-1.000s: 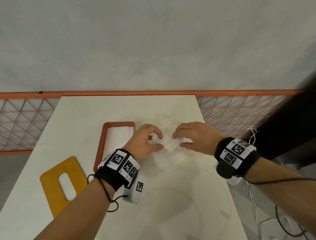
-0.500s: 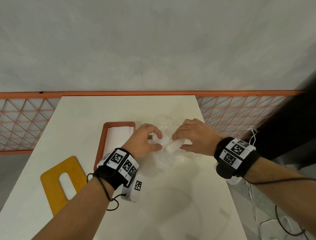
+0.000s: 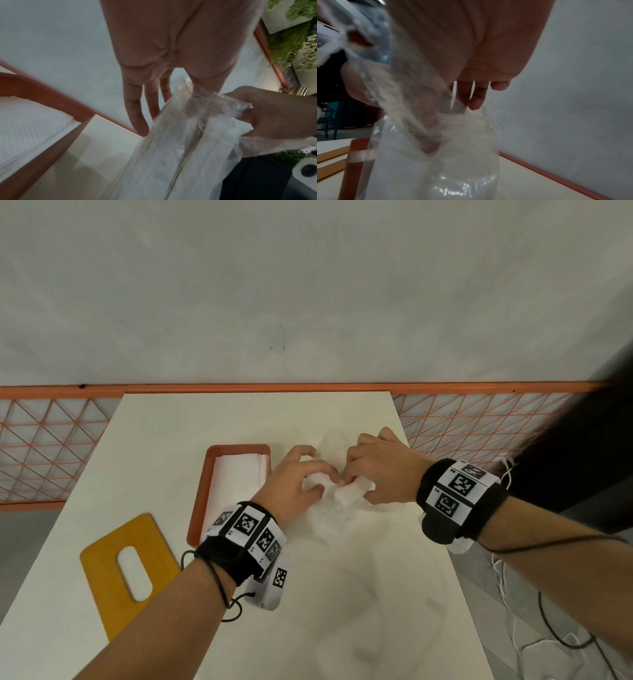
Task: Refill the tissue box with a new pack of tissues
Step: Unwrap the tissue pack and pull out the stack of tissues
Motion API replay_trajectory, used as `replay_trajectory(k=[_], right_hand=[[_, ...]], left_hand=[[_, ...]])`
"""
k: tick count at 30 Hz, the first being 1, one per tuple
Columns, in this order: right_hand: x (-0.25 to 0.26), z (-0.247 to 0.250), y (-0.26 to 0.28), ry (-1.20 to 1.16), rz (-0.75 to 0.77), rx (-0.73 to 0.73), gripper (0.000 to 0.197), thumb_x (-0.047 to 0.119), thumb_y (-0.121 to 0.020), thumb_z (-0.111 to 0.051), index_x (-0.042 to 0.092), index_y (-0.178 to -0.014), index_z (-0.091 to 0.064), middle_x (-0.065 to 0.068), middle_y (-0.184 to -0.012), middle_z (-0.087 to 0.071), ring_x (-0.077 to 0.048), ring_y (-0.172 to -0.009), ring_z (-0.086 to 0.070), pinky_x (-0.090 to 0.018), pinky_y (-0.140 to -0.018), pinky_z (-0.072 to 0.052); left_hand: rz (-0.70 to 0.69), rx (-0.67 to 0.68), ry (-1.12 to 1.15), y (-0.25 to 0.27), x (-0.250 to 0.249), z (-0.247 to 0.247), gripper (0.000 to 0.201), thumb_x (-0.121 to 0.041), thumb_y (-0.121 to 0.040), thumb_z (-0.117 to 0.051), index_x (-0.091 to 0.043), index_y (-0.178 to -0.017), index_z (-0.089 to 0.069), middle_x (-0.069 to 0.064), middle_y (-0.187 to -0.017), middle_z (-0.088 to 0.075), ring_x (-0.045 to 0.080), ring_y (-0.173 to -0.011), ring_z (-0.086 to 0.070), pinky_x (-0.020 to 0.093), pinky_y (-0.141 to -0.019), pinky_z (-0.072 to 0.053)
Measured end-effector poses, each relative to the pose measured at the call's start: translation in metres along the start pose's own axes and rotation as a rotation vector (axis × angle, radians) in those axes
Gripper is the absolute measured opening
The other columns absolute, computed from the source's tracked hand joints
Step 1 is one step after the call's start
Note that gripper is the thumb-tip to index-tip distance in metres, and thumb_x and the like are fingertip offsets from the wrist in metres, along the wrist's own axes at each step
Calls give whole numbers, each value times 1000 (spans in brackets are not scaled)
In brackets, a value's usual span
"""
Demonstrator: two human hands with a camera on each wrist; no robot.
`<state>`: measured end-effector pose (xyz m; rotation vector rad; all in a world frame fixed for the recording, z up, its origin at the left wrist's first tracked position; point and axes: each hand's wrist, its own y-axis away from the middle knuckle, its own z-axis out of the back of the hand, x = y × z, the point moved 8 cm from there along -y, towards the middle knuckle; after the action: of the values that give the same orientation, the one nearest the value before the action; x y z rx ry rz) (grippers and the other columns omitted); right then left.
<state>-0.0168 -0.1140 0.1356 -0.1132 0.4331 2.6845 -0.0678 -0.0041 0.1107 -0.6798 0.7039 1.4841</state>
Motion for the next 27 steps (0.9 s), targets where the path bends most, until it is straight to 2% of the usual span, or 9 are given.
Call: replay_trajectory(k=[6, 8, 10, 12, 16, 20, 22, 25, 27], right_hand=[[0, 9, -5, 42, 4, -19, 27, 36, -80, -60, 39, -107, -60, 14, -99, -67, -16, -102, -46, -35, -72, -14], [-1, 11, -3, 21, 5, -28, 27, 39, -80, -58, 41, -107, -59, 13, -93, -68, -14, -100, -44, -34, -69, -9], [-4, 15, -1, -36, -13, -45, 27, 42, -79, -56, 42, -106, -59, 15, -89, -67, -11, -100, -42, -34, -70, -8], [-9, 20, 0, -82, -38, -67, 27, 46, -78, -55, 43, -105, -60, 17, -89, -67, -9, -103, -41, -35, -74, -11], [-11, 27, 3, -161, -59, -105, 25, 48, -77, -56, 42, -100, -65, 18, -91, -67, -7, -105, -43, -40, -83, -24], [-21, 30, 9, -322, -101, -176, 30, 46, -72, -63, 42, -102, -64, 21, -95, -67, -9, -108, -42, -44, -88, -29], [-32, 25, 13, -433, -150, -171, 43, 42, -67, -70, 44, -108, -59, 23, -101, -62, -10, -107, -39, -42, -90, -30], [-51, 13, 17, -592, -222, -163, 50, 40, -61, -78, 42, -107, -57, 20, -102, -62, -12, -102, -44, -39, -91, -36], [-58, 5, 18, -737, -250, -143, 49, 34, -62, -85, 36, -104, -61, 11, -104, -63, -13, -100, -48, -26, -86, -39]], left_hand=[[2, 29, -50, 1, 1, 1, 34, -7, -87, -62, -29, -111, -71, -5, -136, -40, 8, -111, -44, 0, -77, -30], [19, 57, -58, 3, 0, 1, 35, -10, -84, -65, -30, -112, -70, -6, -138, -38, 8, -112, -44, 2, -79, -29], [42, 112, -60, 5, -1, -3, 41, -18, -78, -73, -31, -116, -67, -8, -139, -35, 6, -114, -42, 14, -91, -33], [67, 148, -47, 7, -2, -7, 51, -27, -72, -79, -33, -120, -64, -11, -140, -32, 7, -119, -42, 23, -97, -35], [100, 88, -44, 6, -3, -8, 53, -46, -67, -80, -38, -117, -62, -14, -139, -35, 8, -121, -44, 21, -99, -29], [68, 7, -56, 5, -4, -9, 45, -42, -78, -74, -32, -120, -64, -10, -140, -40, 9, -124, -46, 17, -95, -28], [48, -49, -28, 5, -2, -7, 42, -39, -78, -74, -29, -118, -67, -9, -141, -42, 9, -125, -45, 17, -97, -29], [20, -98, 105, 7, 2, -5, 40, -42, -76, -74, -30, -113, -70, -14, -140, -41, 2, -125, -43, 30, -105, -42], [4, -104, 178, 8, 3, -6, 43, -48, -73, -71, -30, -113, -70, -17, -139, -40, -3, -124, -42, 39, -101, -49]])
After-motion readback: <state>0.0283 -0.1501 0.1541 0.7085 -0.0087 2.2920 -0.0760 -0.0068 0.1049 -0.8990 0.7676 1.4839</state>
